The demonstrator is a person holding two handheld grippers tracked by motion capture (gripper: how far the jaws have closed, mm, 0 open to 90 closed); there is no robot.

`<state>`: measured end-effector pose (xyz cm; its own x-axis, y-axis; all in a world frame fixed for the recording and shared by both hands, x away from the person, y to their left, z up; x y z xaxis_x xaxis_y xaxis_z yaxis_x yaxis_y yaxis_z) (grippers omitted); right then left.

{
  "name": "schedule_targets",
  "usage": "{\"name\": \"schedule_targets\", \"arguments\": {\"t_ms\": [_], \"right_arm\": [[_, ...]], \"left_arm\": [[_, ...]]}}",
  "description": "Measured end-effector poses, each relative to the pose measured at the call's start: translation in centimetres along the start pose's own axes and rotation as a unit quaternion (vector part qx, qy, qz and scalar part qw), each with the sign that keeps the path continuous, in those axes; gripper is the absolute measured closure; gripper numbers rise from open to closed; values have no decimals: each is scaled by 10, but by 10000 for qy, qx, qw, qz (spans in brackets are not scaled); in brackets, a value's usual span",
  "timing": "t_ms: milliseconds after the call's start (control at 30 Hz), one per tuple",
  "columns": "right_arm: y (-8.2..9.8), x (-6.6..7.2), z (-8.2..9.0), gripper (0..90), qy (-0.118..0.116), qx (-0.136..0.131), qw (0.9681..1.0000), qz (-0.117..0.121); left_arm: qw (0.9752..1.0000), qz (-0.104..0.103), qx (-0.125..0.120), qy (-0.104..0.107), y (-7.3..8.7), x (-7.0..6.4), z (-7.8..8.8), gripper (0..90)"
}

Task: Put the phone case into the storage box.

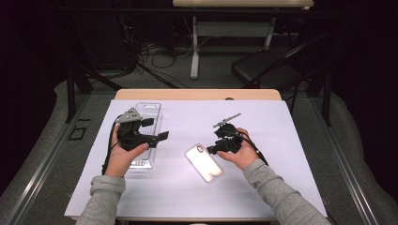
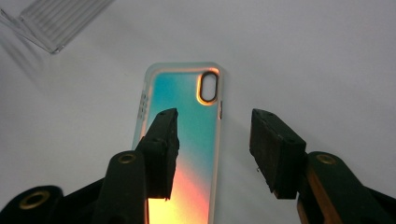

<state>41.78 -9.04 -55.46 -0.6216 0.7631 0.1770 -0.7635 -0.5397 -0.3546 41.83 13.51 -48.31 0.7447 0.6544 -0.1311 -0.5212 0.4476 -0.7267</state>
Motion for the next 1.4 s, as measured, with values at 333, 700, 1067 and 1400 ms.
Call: {"name": "schedule_targets", "arguments": {"t_ms": [333, 700, 1067, 1400], "right_arm": [[9, 2, -13, 563, 68, 498, 9987, -89], [13, 0, -21, 641, 123, 801, 9966, -180], [14, 1, -40, 691, 162, 782, 9965, -249], [20, 1, -42, 728, 217, 1330, 9905, -283]], "left_arm": [[10000, 18, 8, 12, 3, -1, 1, 153], [10000, 28, 17, 23, 5, 1, 2, 154], [10000, 26, 11, 28, 5, 0, 2, 154], [10000, 30, -4, 10, 5, 1, 4, 154]]}}
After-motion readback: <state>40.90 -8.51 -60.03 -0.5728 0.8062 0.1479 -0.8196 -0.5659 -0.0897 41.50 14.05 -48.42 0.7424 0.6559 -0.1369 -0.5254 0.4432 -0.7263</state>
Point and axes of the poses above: each handheld gripper's, and its own axes: z roughly backward along the jaws, y roughly out of its underside, x roughly to its left, the point moved 8 cm from there along -z, roughly forward along the jaws, and after that the axes turned 14 degrees about x, right-handed, at the moved point
